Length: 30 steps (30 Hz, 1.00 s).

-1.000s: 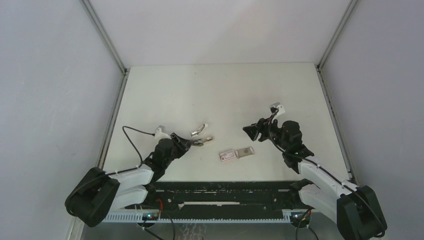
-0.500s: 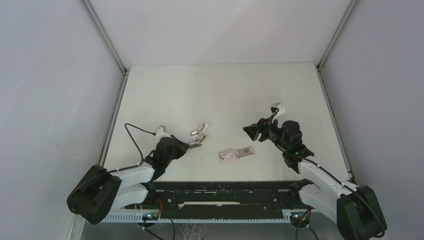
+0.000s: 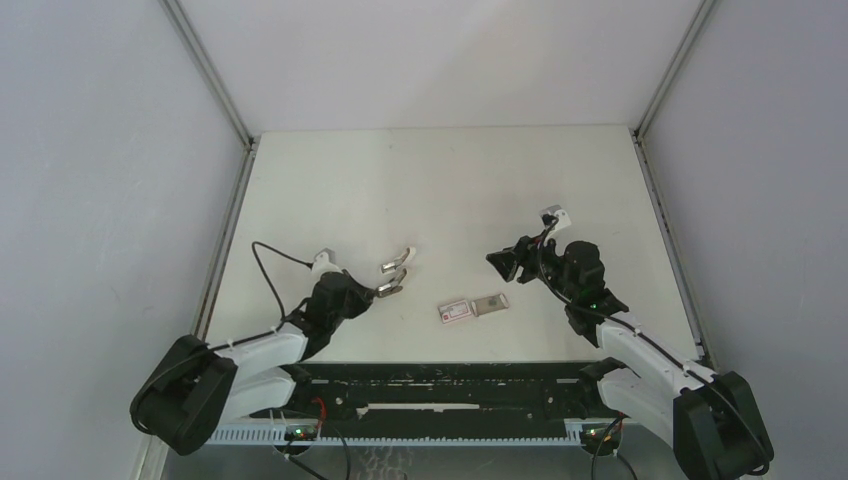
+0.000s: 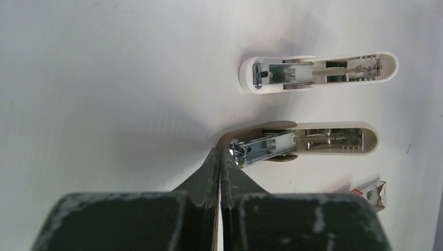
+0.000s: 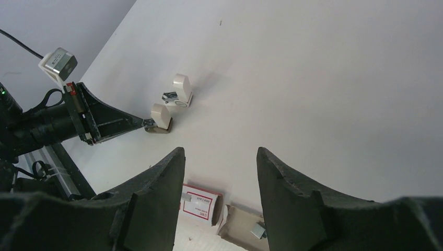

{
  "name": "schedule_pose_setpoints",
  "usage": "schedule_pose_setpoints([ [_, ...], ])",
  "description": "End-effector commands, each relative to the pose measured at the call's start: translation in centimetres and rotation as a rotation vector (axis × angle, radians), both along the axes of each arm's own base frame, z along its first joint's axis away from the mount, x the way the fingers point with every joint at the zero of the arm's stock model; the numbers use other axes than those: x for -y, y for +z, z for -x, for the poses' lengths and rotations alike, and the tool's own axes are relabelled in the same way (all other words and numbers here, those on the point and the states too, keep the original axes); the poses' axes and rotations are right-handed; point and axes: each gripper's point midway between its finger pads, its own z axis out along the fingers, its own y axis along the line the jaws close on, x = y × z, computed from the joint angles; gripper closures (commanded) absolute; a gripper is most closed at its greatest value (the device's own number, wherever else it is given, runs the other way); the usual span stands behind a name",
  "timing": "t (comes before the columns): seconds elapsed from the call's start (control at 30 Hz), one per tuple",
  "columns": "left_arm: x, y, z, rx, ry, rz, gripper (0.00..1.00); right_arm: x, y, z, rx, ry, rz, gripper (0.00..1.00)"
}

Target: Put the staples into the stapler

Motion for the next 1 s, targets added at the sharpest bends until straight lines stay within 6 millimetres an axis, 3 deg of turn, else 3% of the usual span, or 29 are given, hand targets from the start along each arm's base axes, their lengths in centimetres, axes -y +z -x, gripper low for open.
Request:
schedule_pose_setpoints([
  [0.0, -1.0, 0.8, 0.1, 0.005, 0.013, -0.043, 0.96, -0.1, 1.0, -0.2, 0.017, -0.001, -0.027, 0.48],
  [0.17, -2.0, 2.3, -0.1, 0.041, 0.043, -0.047, 0.85, 0.1, 0.8, -0.3, 0.014, -0.009, -0.022, 0.48],
  [0.27, -2.3, 3.8, 0.1, 0.071, 0.039, -0.042, 0.67, 0.3, 0.6, -0.4, 0.007, -0.019, -0.015, 0.48],
  [0.43, -3.5, 10.7, -0.9, 0.193, -0.005, -0.101, 0.20, 1.2, 0.2, -0.8, -0.048, -0.081, 0.030, 0.48],
  [0.5, -3.8, 14.7, -1.3, 0.254, -0.077, -0.165, 0.12, 1.8, -0.1, -0.7, -0.106, -0.127, 0.052, 0.49],
  [0.63, -3.2, 20.7, -1.7, 0.279, -0.250, -0.259, 0.08, 2.4, -1.3, 0.7, -0.213, -0.147, 0.127, 0.51],
  [0.77, -2.3, 24.4, -2.4, 0.353, -0.321, -0.281, 0.08, 3.0, -2.6, 2.3, -0.344, -0.193, 0.204, 0.56],
  [0.87, -0.9, 26.3, -2.0, 0.439, -0.413, -0.266, 0.08, 3.0, -4.0, 3.5, -0.448, -0.211, 0.278, 0.59],
  [0.97, -0.8, 26.3, -1.5, 0.445, -0.435, -0.263, 0.08, 3.0, -5.2, 4.3, -0.509, -0.264, 0.384, 0.61],
])
